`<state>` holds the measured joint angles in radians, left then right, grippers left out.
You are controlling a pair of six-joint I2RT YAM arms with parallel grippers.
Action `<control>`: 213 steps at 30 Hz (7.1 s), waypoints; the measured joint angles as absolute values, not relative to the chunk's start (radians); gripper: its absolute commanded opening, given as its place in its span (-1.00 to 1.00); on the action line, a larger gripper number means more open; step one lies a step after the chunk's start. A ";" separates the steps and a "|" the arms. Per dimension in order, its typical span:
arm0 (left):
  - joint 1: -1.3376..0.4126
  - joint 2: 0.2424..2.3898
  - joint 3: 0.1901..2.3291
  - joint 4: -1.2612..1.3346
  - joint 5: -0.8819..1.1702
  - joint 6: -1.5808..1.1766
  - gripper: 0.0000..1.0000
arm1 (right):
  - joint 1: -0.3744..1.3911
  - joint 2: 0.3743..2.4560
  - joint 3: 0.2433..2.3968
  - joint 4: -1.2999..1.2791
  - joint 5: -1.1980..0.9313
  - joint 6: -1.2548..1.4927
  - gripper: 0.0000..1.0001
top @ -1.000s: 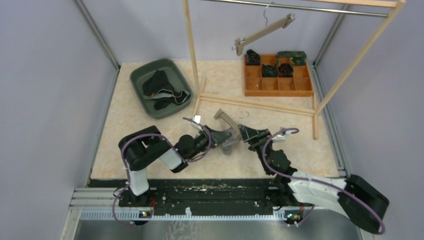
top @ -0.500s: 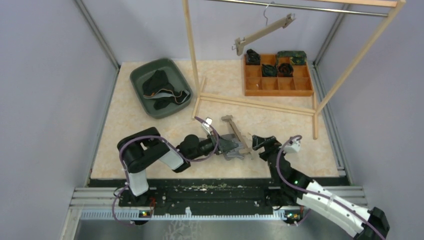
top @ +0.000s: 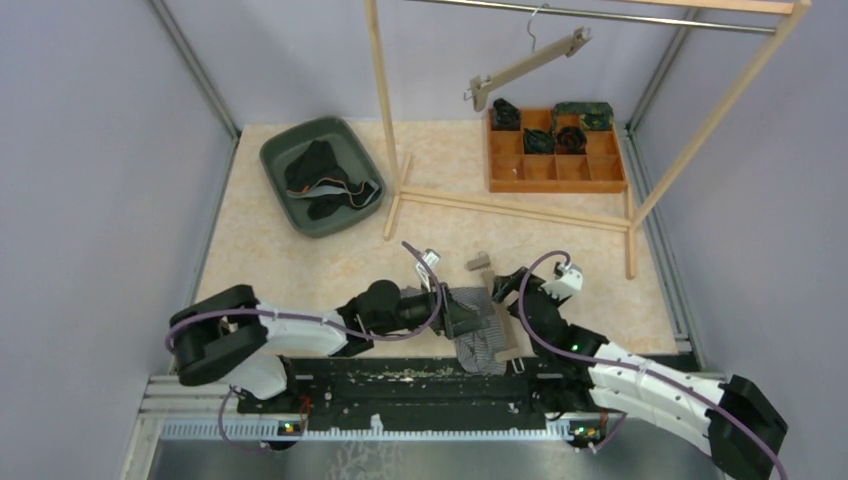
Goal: Clip the underwear to the hanger
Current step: Clamp the underwear onto the hanger, then open the clamp at the hanger.
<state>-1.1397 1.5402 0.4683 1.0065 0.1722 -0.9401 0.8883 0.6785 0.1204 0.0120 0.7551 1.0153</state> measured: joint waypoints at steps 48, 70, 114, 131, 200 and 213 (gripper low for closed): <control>-1.241 1.890 0.873 0.408 -0.603 -0.418 -0.33 | 0.888 0.491 0.185 -0.169 0.785 0.908 0.77; -1.003 1.785 0.781 0.424 -0.662 -0.379 -1.00 | 0.844 0.612 0.184 -0.081 0.718 0.865 0.67; -1.153 1.736 0.791 0.210 -0.624 -0.555 0.16 | 0.793 0.521 0.184 -0.141 0.655 0.838 0.66; -1.154 1.670 0.833 0.146 -0.636 -0.497 0.29 | 0.793 0.616 0.184 -0.093 0.625 0.837 0.66; -1.204 1.538 0.694 0.117 -0.577 -0.601 -1.00 | 0.630 1.176 0.186 0.725 0.202 0.920 0.61; -1.249 1.551 0.730 0.142 -0.549 -0.601 -1.00 | 0.542 1.399 0.186 0.978 0.029 0.981 0.52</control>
<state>-1.2488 1.5505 0.7303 0.1421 -0.5488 -0.6010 0.5415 1.3987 0.1860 0.9775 0.0288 0.9813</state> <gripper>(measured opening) 0.272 0.777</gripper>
